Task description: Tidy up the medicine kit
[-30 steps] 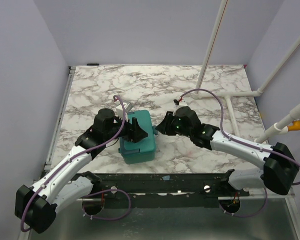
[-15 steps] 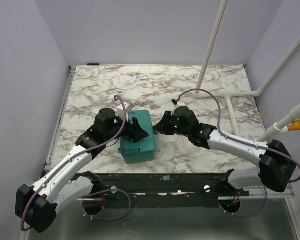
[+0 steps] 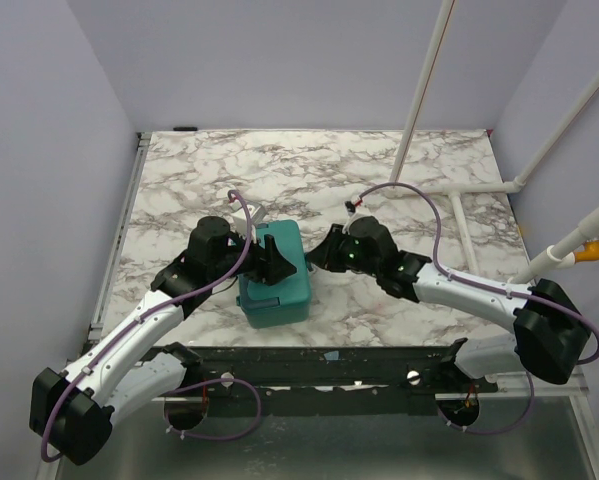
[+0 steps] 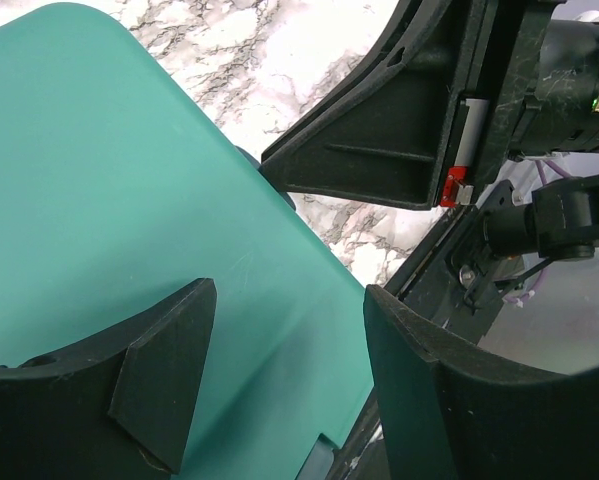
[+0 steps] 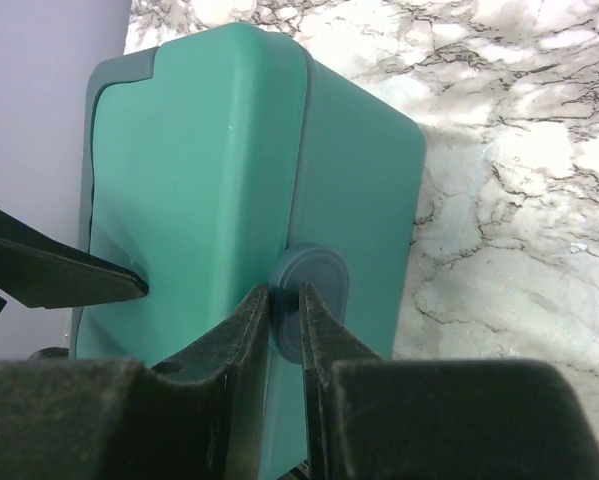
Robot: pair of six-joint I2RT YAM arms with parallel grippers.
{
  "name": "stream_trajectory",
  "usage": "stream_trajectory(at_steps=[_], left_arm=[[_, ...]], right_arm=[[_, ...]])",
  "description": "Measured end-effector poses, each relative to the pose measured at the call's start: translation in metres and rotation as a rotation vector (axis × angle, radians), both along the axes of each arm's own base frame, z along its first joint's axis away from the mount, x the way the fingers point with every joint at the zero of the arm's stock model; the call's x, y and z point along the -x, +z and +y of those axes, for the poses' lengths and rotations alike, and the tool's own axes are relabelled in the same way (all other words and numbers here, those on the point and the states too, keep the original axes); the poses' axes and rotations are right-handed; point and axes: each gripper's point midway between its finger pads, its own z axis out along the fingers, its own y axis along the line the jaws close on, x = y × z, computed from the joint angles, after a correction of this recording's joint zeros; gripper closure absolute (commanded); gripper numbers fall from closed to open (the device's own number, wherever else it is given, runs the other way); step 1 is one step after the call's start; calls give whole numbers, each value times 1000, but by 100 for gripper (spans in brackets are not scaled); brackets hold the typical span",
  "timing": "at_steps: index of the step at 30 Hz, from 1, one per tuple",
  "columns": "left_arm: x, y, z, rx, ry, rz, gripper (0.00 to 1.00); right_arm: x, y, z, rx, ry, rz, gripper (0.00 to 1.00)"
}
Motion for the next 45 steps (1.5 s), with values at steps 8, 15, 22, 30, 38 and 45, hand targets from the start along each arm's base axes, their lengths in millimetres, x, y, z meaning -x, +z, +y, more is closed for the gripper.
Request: stream_trajectory(at_steps=[8,15,22,30,38,45], left_arm=[[-1,-2,0,-3,0,6,36],[-1,-2,-1,-5,0,8,37],[-2,-2,-1,-6,0,10,37],[-1,-2,-2,-6,-4,12,37],[0,-3,-2,-6,-6,13,38],[0,0,-2,-3,-4,7,38]], right_arm=[[0,-2,2,-71,-23,7,82],[1,-4,3,-161,-46,23,82],[3,-5,4,-244,-61,42,82],[11,-7,13,-352,-33,96,82],[17,-7,14,-402,-23,125,79],[21,-8,14,-397,-12,133,73]])
